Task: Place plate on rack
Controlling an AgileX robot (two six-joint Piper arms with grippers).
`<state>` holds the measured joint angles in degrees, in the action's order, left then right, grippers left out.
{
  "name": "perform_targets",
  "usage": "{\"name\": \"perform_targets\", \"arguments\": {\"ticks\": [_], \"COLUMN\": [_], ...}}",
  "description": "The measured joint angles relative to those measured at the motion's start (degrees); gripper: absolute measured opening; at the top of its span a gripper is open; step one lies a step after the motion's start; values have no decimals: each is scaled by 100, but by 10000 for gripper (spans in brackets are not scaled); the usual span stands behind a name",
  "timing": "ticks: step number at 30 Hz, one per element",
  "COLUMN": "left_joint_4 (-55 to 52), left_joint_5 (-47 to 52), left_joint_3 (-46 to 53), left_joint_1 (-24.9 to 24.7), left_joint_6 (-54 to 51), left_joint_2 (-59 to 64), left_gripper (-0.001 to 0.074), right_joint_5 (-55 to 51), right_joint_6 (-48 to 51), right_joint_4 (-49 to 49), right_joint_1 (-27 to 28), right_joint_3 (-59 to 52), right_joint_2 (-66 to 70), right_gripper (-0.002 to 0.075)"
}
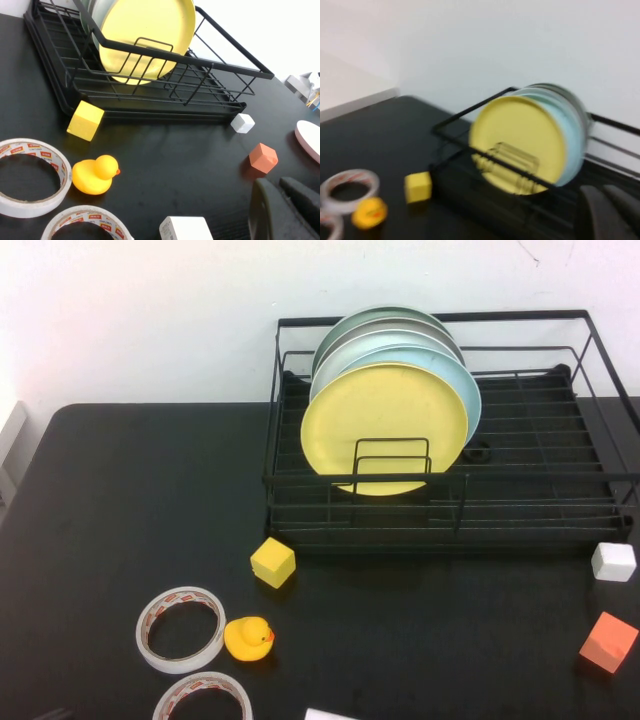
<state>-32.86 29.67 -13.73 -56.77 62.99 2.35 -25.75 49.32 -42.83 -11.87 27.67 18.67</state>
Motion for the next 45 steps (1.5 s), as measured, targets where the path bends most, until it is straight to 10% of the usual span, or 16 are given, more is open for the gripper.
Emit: {"name": "perform_targets", "arguments": {"ticks": [5,13,21,45], "left_joint_4": [0,0,0,-22], "left_joint_5": [0,9,9,22], "left_joint_3": [0,0,0,0], "left_joint_1": [0,0,0,0], "left_joint_6": [0,0,0,-13], "left_joint_2": [0,0,0,0], "left_gripper": [0,0,0,0], "right_joint_5": [1117,1406,1269,650], "right_joint_6": [-176,-4224,-6017,-6422], "right_joint_4": [206,3658,5196,5347], "right_joint_1": [0,873,1835,1322], "right_joint_3": [-728,-2123,-2910,-2889], "right_joint_2": [-96,-1307,-1932,-1932], "right_gripper": [0,-1,-1,-1]}}
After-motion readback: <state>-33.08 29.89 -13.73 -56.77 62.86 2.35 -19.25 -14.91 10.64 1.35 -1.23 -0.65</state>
